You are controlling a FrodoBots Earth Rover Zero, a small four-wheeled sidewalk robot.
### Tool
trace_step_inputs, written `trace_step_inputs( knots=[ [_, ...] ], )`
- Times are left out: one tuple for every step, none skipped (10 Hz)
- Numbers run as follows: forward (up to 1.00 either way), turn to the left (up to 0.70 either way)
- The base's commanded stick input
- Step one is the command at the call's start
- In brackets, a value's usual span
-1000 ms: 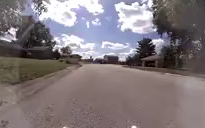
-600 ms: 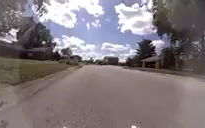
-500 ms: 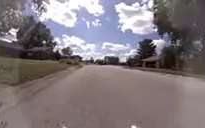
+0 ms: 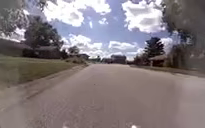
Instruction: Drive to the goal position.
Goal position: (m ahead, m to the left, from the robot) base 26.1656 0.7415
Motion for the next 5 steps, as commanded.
trace_step_inputs(
  knots=[
    [0.7,0.0],
    [0.7,0.0],
    [0.7,0.0],
    [0.7,0.0],
    [0.7,0.0]
  ],
)
